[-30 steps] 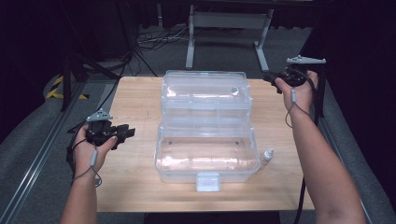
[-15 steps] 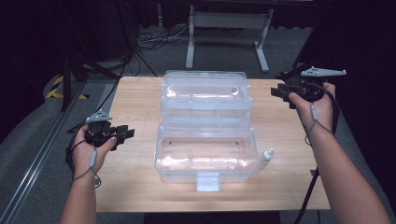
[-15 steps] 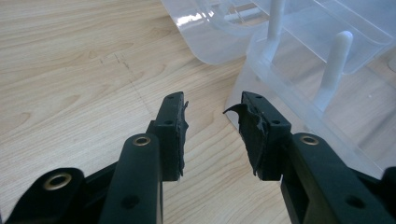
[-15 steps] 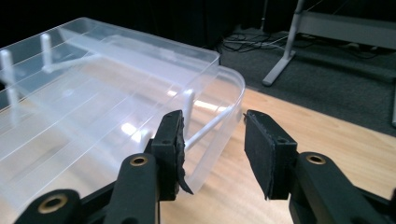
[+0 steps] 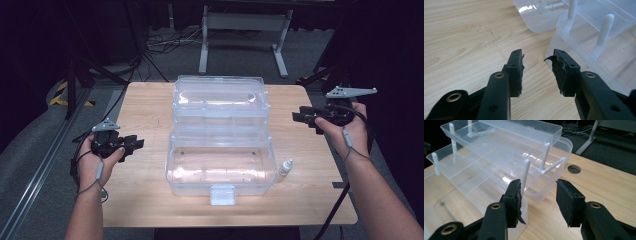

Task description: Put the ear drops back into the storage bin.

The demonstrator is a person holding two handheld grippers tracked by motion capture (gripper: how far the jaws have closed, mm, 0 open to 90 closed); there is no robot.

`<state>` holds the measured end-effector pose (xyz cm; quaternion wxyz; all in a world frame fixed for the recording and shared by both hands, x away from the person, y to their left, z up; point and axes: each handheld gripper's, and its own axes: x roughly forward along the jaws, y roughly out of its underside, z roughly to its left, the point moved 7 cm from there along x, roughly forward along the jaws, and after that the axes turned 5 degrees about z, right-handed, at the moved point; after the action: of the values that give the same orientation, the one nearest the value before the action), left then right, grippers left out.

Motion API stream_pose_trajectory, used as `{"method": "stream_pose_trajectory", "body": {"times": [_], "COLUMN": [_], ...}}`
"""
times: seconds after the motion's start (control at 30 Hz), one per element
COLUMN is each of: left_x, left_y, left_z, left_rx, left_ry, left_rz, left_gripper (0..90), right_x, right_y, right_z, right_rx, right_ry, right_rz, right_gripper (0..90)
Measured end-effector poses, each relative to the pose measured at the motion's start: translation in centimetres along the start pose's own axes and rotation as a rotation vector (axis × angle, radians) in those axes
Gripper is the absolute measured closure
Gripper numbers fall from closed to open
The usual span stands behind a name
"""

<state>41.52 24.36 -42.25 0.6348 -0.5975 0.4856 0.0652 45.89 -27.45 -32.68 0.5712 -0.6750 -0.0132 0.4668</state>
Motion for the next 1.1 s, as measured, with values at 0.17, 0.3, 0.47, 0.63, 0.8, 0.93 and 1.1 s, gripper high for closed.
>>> {"method": "stream_pose_trajectory", "body": {"times": [0.17, 0.3, 0.47, 0.63, 0.8, 0.93, 1.1], "left_x": [0.0, 0.0, -0.1, -0.1, -0.1, -0.1, -0.1], "left_y": [0.0, 0.1, 0.3, 0.5, 0.6, 0.6, 0.6], "left_z": [0.0, 0.0, 0.0, -0.1, -0.2, -0.2, -0.2], "left_rx": [-0.001, 0.002, -0.003, -0.007, -0.006, -0.005, -0.01], "left_ry": [0.001, 0.002, 0.001, -0.003, -0.004, -0.006, -0.008], "left_rz": [-0.001, 0.006, 0.012, 0.013, 0.017, 0.015, 0.014], "left_gripper": [60.0, 59.7, 59.6, 59.5, 59.5, 59.5, 59.5], "right_x": [-0.3, -0.1, 0.4, 1.0, 2.0, 2.7, 3.4], "right_y": [1.0, 2.0, 3.3, 4.7, 6.1, 6.9, 8.0], "right_z": [0.4, 0.7, 1.4, 2.2, 2.6, 2.7, 2.6], "right_rx": [-0.01, -0.022, -0.021, -0.043, -0.059, -0.058, -0.05], "right_ry": [0.001, 0.001, -0.018, -0.037, -0.039, -0.044, -0.031], "right_rz": [0.054, 0.102, 0.187, 0.279, 0.344, 0.375, 0.422], "right_gripper": [55.3, 55.2, 55.1, 55.0, 54.8, 54.6, 54.2]}}
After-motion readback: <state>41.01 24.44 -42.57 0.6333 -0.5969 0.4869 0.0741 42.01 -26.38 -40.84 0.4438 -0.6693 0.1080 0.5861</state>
